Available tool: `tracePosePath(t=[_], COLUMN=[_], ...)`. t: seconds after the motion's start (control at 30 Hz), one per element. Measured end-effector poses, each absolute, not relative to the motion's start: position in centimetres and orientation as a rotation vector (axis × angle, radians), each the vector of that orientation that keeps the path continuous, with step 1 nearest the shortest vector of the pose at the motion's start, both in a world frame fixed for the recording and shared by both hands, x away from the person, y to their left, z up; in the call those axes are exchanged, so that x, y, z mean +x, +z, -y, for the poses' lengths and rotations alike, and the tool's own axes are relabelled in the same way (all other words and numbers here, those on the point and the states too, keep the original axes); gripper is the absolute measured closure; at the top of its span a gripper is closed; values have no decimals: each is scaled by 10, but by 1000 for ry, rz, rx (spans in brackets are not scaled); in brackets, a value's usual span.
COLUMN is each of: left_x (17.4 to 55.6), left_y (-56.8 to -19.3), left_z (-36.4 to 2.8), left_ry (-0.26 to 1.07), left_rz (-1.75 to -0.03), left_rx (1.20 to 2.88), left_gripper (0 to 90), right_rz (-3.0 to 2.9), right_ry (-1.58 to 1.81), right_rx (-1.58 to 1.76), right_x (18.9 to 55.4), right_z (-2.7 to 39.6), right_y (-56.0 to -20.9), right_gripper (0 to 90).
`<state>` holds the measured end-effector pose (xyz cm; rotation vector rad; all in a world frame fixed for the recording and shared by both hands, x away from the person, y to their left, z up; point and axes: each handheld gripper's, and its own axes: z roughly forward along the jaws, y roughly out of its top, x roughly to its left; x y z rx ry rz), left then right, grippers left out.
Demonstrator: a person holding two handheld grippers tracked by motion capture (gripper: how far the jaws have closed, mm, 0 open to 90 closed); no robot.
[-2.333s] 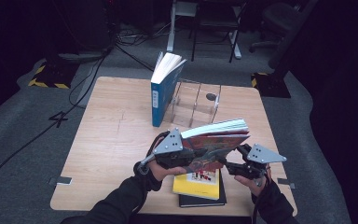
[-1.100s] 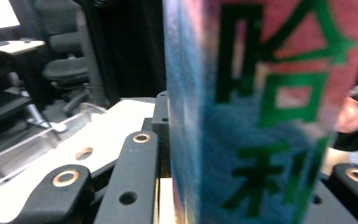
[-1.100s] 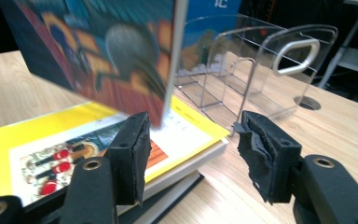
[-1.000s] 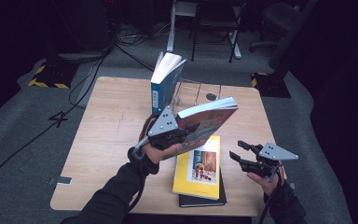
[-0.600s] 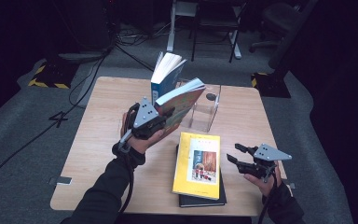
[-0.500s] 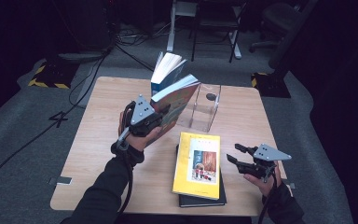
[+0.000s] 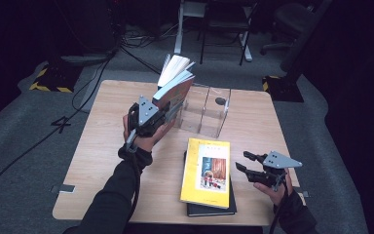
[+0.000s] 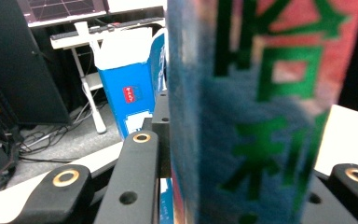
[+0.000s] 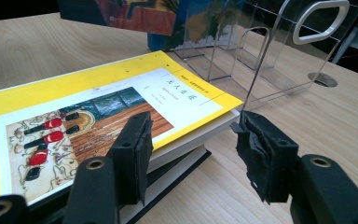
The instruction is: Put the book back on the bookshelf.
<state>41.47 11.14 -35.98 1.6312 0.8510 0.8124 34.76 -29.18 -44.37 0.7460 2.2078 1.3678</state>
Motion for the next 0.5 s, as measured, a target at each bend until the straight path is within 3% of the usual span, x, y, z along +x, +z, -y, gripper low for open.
tracePosePath(t=[0.5], left_x=[446], left_y=[-372], left_z=[-99], left_ry=[802], left_rz=[-936], left_rx=[1535], left_gripper=[738], right_rz=[-2213], right_ry=[1371], right_rx=[736], right_x=[347], right_z=[293], right_y=[-444], right_gripper=[453])
